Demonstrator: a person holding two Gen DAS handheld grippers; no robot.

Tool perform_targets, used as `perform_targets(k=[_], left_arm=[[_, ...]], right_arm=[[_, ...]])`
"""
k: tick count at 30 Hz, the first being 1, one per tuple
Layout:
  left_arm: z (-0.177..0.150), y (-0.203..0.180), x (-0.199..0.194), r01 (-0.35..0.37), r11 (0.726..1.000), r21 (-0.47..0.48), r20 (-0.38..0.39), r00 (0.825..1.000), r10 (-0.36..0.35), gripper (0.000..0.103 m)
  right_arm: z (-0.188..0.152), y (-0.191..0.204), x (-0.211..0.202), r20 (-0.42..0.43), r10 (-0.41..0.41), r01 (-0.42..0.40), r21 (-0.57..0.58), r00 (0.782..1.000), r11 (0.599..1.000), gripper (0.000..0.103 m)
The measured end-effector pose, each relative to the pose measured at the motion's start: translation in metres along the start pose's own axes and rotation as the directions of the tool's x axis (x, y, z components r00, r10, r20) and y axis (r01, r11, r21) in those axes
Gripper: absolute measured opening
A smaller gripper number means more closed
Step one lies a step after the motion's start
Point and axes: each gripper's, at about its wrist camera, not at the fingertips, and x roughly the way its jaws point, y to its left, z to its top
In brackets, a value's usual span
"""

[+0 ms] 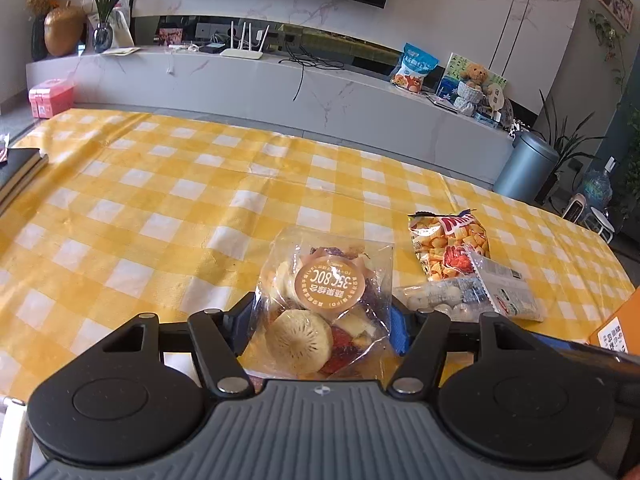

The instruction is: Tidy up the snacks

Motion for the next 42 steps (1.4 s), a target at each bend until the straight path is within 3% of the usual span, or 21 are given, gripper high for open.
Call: perform_targets(k=[4,8,15,29,35,42], left_arm=[[-0.004,-0.003,-0.01,0.013,1.0,0.001,0.011,1.0,-0.013,0.073],[-0.007,-0.005,-0.012,0.011,1.0,0.009,-0.003,1.0,-0.011,0.073],[-0.016,-0.008,-0.018,0.019,1.0,-0.013,-0.027,0.999,-0.019,0.073],[-0.064,-0.028,-0.075,0.038,0.999,-0.004,-0.088,0.995,-0.038,0.073],[-0.096,-0.048,-0.095,0.067,0.998,0.014,-0.12,0.991,-0.065,0.073],[-0.109,-0.069,-0.107,0.059,0.995,0.078,-0.113,0.992,-0.05,0.073]], right_arm=[[0.003,-0.007,0.011,-0.02,0.02,-0.019,0.067,1.0,0.998,0.078],[0.003,-0.009,0.012,-0.009,0.035,-0.034,0.089,0.999,0.995,0.049],[0.001,-0.006,-0.006,0.018,0.054,-0.055,0.091,0.998,0.994,0.009],[-0.047,-0.02,-0.093,-0.043,0.042,-0.039,0.074,0.998,0.997,0.006],[-0.083,-0.032,-0.138,-0.048,-0.028,0.031,0.07,0.998,0.997,0.006],[-0.12,-0.038,-0.164,-0.158,0.0,0.012,0.076,0.987,0.997,0.007]])
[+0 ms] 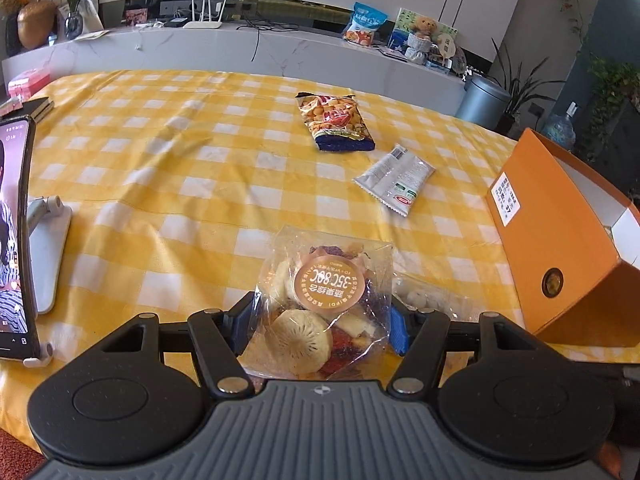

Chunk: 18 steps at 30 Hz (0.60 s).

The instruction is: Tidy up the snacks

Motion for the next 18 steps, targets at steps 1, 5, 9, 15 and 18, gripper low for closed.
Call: perform_targets(k=[1,5,9,15,18], left_arm=[[-0.001,-0.002,-0.001,-0.006,1.0,0.005,0.002,1.0,0.006,0.073],[-0.002,-0.006,-0.002,-0.023,1.0,0.018,0.0,1.0,0.023,0.073],[-0.003,-0.008,-0.002,-0.034,0.999,0.036,-0.01,0.999,0.034,0.073],[-0.003,-0.01,-0.005,-0.047,0.997,0.057,-0.028,0.998,0.048,0.073],[-0.003,-0.01,-0.006,-0.047,0.997,0.064,-0.034,0.998,0.05,0.073]], right_arm=[[-0.004,0.001,-0.003,-0.011,0.009,-0.009,-0.013,1.0,1.0,0.007],[-0.019,0.009,-0.013,-0.039,0.046,-0.049,-0.084,0.998,0.995,0.009],[-0.024,0.015,-0.024,0.016,-0.015,0.018,-0.197,1.0,0.98,0.018],[-0.008,0.016,-0.019,0.078,-0.018,0.043,-0.329,0.997,0.943,0.047],[0.0,0.021,-0.009,0.09,-0.012,0.048,-0.411,0.996,0.911,0.057]])
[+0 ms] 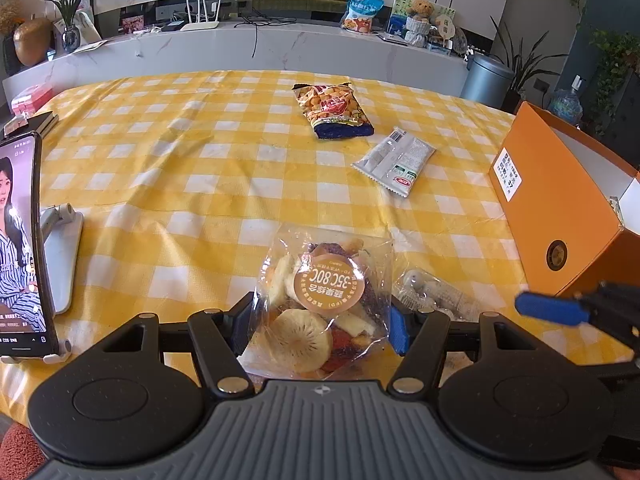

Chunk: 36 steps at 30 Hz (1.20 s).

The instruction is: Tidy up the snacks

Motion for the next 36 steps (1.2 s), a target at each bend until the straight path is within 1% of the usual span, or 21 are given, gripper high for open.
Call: perform_targets(k=[1,3,4,10,14,17,20,24,28,31,36], left_arm=[[0.0,0.0,0.0,0.001,1.0,0.002,0.0,1.0,-0.001,0.073],[0.001,0.001,0.0,0.002,1.0,0.003,-0.004,1.0,-0.002,0.073],[0.001,0.001,0.0,0.003,1.0,0.006,-0.007,1.0,-0.003,0.073],[0.003,0.001,0.002,0.012,1.0,0.024,-0.014,1.0,-0.012,0.074],[0.003,0.003,0.006,0.018,0.999,0.029,-0.027,0.999,-0.017,0.075],[0.003,0.003,0.009,0.015,0.999,0.032,-0.037,0.999,-0.014,0.077],[0.002,0.004,0.011,0.018,0.999,0.028,-0.04,0.999,-0.017,0.078],[0.002,0.005,0.011,0.023,0.999,0.031,-0.039,0.999,-0.022,0.076],[0.003,0.005,0.009,0.018,1.0,0.024,-0.035,0.999,-0.017,0.073],[0.002,0.006,0.005,0.02,1.0,0.007,-0.034,0.999,-0.02,0.073],[0.002,0.004,-0.009,0.029,1.0,-0.002,-0.006,1.0,-0.029,0.073]], right_arm=[[0.003,0.0,0.003,0.002,0.006,-0.006,-0.02,1.0,1.0,0.06],[0.007,0.001,0.011,0.001,0.029,-0.028,-0.053,1.0,0.998,0.071],[0.009,0.002,0.016,-0.011,0.046,-0.047,-0.074,0.999,0.996,0.073],[0.013,0.001,0.041,-0.057,0.067,-0.075,-0.139,0.996,0.987,0.073],[0.013,-0.007,0.05,-0.072,0.121,-0.128,-0.105,0.99,0.986,0.073],[0.011,-0.012,0.053,-0.078,0.144,-0.149,-0.074,0.987,0.986,0.071],[0.008,-0.005,0.051,-0.069,0.138,-0.145,-0.112,0.988,0.983,0.063],[0.005,0.006,0.048,-0.06,0.096,-0.104,-0.158,0.994,0.982,0.059],[0.005,0.008,0.046,-0.06,0.076,-0.084,-0.135,0.995,0.987,0.056],[0.005,0.007,0.042,-0.058,0.062,-0.068,-0.107,0.996,0.992,0.055],[0.006,0.0,0.026,-0.024,0.064,-0.065,-0.037,0.998,0.997,0.055]])
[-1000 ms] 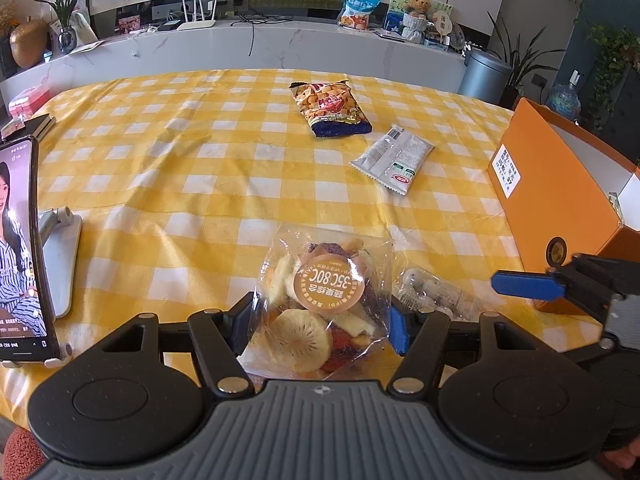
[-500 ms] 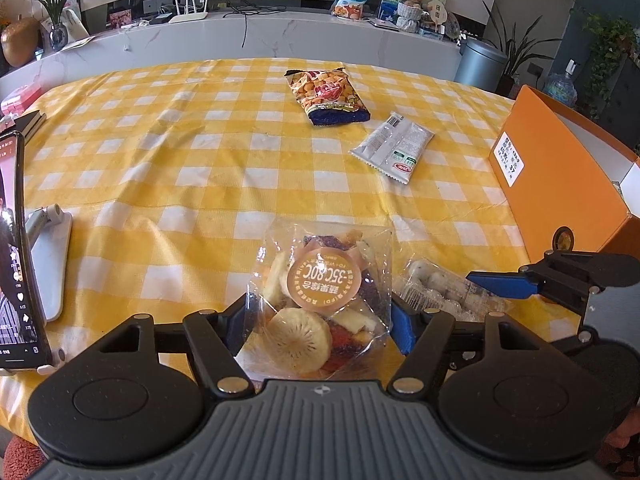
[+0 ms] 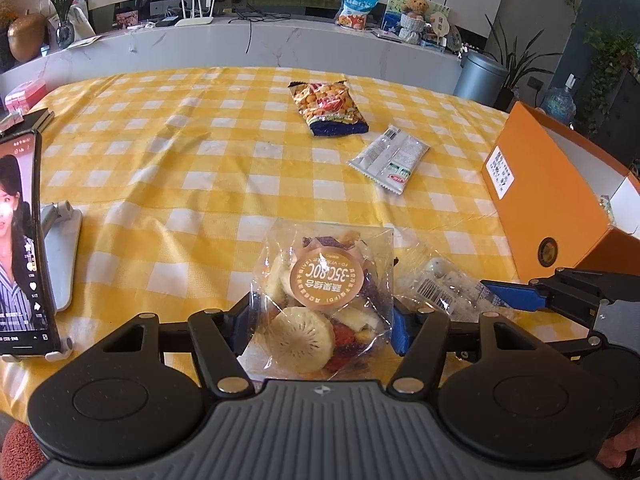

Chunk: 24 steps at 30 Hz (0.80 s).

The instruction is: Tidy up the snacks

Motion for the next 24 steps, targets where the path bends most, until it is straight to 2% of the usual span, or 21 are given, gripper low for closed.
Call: perform_targets(k=[4,8,12,16,20,24], left_arm=[[0.006,-0.008,-0.017,0.006,1.0,0.01,0.047,0.999,-0.006,0.073],[0.019,-0.018,-0.036,0.032,0.999,0.007,0.1,0.994,-0.033,0.073],[0.037,-0.039,-0.05,0.081,0.996,0.044,0.152,0.985,-0.087,0.072],[0.055,-0.071,-0.055,0.131,0.985,0.112,0.192,0.97,-0.151,0.072],[0.075,-0.111,-0.052,0.212,0.957,0.199,0.206,0.946,-0.252,0.072],[0.095,-0.148,-0.034,0.316,0.92,0.23,0.169,0.918,-0.358,0.072]], right_arm=[[0.004,-0.002,-0.022,0.051,-0.017,0.016,0.027,0.999,0.999,0.055],[0.012,-0.006,-0.056,0.137,-0.042,0.036,0.048,0.99,0.998,0.055],[0.018,-0.027,-0.093,0.215,-0.087,0.059,0.133,0.973,0.989,0.055],[0.016,-0.057,-0.125,0.267,-0.184,0.12,0.237,0.946,0.964,0.055],[0.011,-0.092,-0.147,0.258,-0.287,0.194,0.334,0.922,0.922,0.056],[0.002,-0.131,-0.163,0.197,-0.394,0.285,0.421,0.898,0.861,0.056]])
